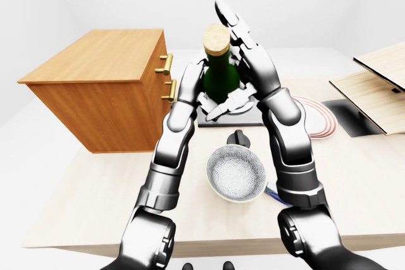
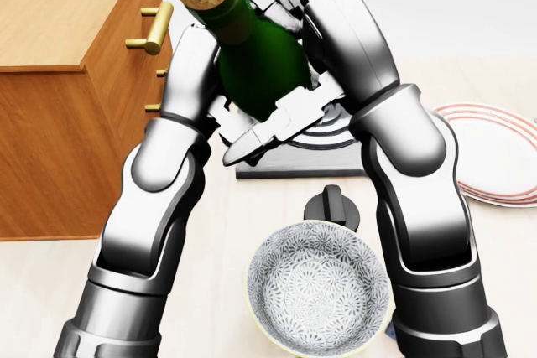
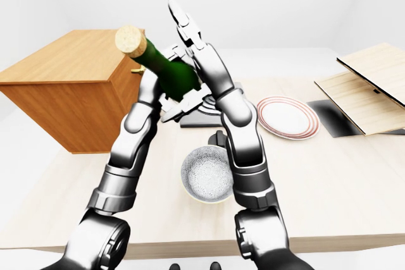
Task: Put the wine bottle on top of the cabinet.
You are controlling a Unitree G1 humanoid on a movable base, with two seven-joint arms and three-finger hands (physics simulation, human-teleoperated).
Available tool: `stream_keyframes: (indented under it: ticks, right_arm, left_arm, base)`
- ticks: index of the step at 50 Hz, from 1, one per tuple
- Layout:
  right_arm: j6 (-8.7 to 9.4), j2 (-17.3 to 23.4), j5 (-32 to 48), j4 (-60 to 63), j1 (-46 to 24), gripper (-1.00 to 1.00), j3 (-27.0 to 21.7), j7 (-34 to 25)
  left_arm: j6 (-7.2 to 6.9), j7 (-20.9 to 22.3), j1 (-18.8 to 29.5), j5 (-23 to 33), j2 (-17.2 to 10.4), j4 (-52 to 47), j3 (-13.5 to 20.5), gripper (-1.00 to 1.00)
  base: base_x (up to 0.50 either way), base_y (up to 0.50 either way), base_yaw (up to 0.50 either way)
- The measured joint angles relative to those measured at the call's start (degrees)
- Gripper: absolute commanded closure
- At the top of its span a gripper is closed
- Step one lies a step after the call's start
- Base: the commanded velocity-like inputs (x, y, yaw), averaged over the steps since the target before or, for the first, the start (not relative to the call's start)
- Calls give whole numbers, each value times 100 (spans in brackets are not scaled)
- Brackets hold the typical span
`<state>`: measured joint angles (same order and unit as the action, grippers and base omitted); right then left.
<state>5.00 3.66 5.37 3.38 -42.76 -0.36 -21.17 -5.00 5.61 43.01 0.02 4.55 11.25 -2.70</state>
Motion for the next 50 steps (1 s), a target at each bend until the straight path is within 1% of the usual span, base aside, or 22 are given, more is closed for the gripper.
stream_keyframes:
  ticks: [20, 29, 35, 50]
  right_arm:
    - [0, 210, 5, -57, 518, -100, -142, 137]
    - [0, 234, -2, 46, 792, -100, -154, 166]
    - [0, 235, -8, 113, 949, -100, -157, 180]
    - [0, 254, -22, 288, 1233, -100, -179, 181]
  left_arm:
    - [0, 67, 381, -202, -212, -720, 96, 100]
    - [0, 122, 497, -269, -295, -696, 143, 100]
    - [0, 204, 743, -348, -456, -253, 272, 100]
    - [0, 326, 1853, -606, -1177, 1683, 653, 100]
  base:
    - [0, 0, 0]
    - [0, 0, 0]
    - [0, 0, 0]
    - [0, 0, 0]
